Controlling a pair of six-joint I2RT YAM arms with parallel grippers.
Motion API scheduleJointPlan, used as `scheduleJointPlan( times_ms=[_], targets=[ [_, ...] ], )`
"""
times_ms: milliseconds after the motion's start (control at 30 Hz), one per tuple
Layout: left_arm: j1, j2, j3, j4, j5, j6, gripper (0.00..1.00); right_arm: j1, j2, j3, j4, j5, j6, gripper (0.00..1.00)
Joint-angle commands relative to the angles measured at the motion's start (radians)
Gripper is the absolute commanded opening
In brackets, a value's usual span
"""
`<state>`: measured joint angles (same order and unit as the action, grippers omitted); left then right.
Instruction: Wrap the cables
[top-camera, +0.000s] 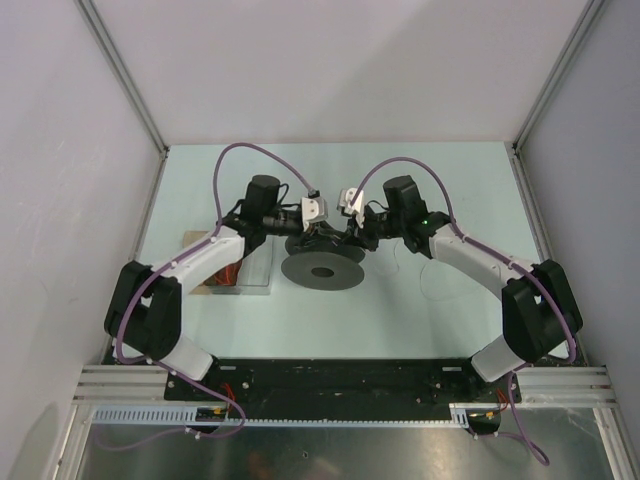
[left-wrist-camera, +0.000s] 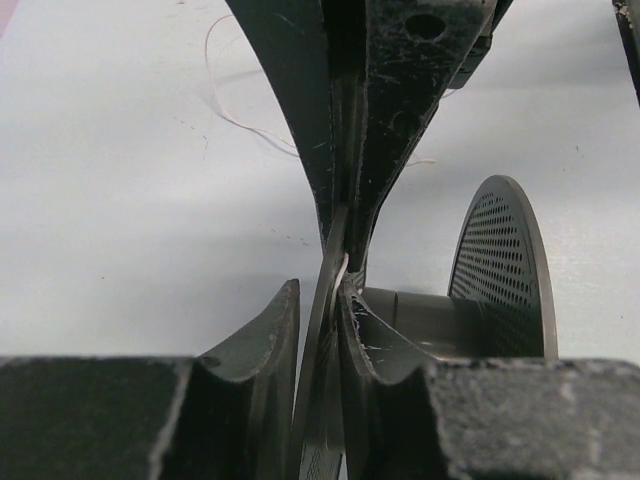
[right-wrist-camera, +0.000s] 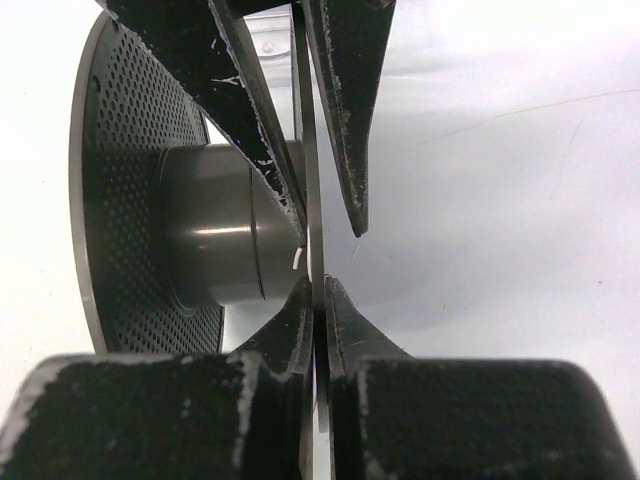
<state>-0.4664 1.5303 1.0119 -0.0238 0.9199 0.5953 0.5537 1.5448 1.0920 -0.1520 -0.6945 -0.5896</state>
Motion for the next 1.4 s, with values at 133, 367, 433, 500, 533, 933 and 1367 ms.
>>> scheduleJointPlan(
  times_ms=[133, 367, 433, 500, 533, 933, 1367],
  targets=[
    [-0.039, 0.03, 0.028, -0.012, -0.002, 0.025, 0.27, 0.003, 0.01, 0.003, 0.081, 0.026, 0.016, 0.0],
    [-0.05, 0.044, 0.035, -0.047, -0.043, 0.063, 0.28, 0.003, 0.006, 0.003, 0.086, 0.026, 0.014, 0.0],
    [-0.057, 0.048, 0.041, -0.065, -0.075, 0.079, 0.28, 0.003, 0.003, 0.003, 0.089, 0.026, 0.015, 0.0],
    [-0.059, 0.05, 0.046, -0.085, -0.094, 0.094, 0.27, 0.005, 0.002, 0.003, 0.091, 0.026, 0.013, 0.0],
    [-0.06, 0.051, 0.048, -0.091, -0.1, 0.099, 0.26, 0.006, 0.001, 0.003, 0.092, 0.027, 0.013, 0.0],
    [-0.027, 0.02, 0.082, -0.13, -0.094, 0.033, 0.0, -0.006, -0.033, 0.003, 0.116, 0.153, 0.088, 0.44],
    [0.075, -0.094, 0.245, -0.131, -0.07, -0.266, 0.0, -0.398, -0.092, 0.002, 0.0, -0.039, 0.163, 0.99]
  ],
)
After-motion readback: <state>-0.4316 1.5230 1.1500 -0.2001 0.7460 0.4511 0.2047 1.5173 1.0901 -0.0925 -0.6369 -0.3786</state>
